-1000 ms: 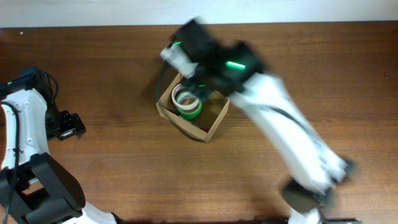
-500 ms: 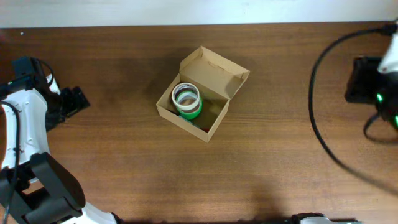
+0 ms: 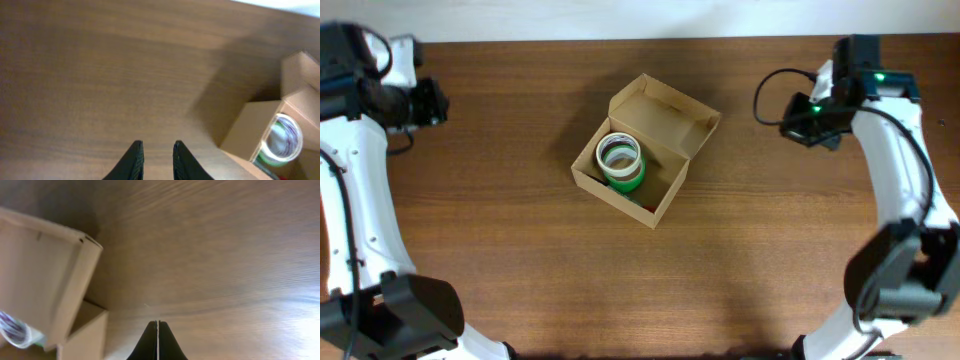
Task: Pack container
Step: 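Move both grippers to the box's raised lid flaps, then fold the lid down over the box with both grippers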
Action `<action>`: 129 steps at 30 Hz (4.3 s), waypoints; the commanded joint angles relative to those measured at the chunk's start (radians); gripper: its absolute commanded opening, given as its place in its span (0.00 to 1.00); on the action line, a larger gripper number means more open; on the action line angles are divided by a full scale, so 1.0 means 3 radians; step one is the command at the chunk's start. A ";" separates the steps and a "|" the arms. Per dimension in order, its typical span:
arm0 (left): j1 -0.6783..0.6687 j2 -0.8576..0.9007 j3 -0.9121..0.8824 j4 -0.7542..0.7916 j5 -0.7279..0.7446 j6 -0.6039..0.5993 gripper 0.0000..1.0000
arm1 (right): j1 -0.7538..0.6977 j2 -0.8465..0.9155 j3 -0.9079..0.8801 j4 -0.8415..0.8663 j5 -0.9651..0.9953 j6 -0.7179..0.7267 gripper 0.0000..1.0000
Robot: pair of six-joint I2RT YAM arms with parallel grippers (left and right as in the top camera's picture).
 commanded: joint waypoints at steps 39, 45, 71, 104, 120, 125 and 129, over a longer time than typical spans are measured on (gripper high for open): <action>-0.0661 0.1199 0.0266 -0.0177 0.0913 -0.0174 0.43 | 0.0685 0.0982 0.0009 0.2031 -0.1422 0.0668 0.04; -0.0660 0.1680 0.0266 -0.0027 0.1554 -0.0334 0.21 | 0.0687 0.0983 0.0008 0.1901 -0.1420 0.0654 0.04; -0.0693 0.2448 0.0266 0.1668 0.2814 -0.1722 0.02 | 0.0909 0.1382 0.0008 0.2399 -0.1565 0.0669 0.04; -0.0838 0.2235 0.1183 0.2570 0.3215 -0.2413 0.02 | 0.0900 0.1359 0.0365 0.3297 -0.2752 0.0807 0.04; -0.0959 0.1251 0.1195 -0.0234 0.1686 -0.0758 0.02 | 0.0999 0.1054 0.1383 0.0866 -0.2300 -0.0175 0.04; -0.1092 0.1245 0.1195 -0.0821 0.1343 -0.0464 0.02 | 0.1190 0.1001 0.1452 0.0314 -0.2060 -0.0430 0.04; -0.1230 0.1240 0.1195 -0.1147 0.0886 -0.0464 0.02 | 0.1394 0.0898 0.1452 -0.0155 -0.1620 -0.0682 0.04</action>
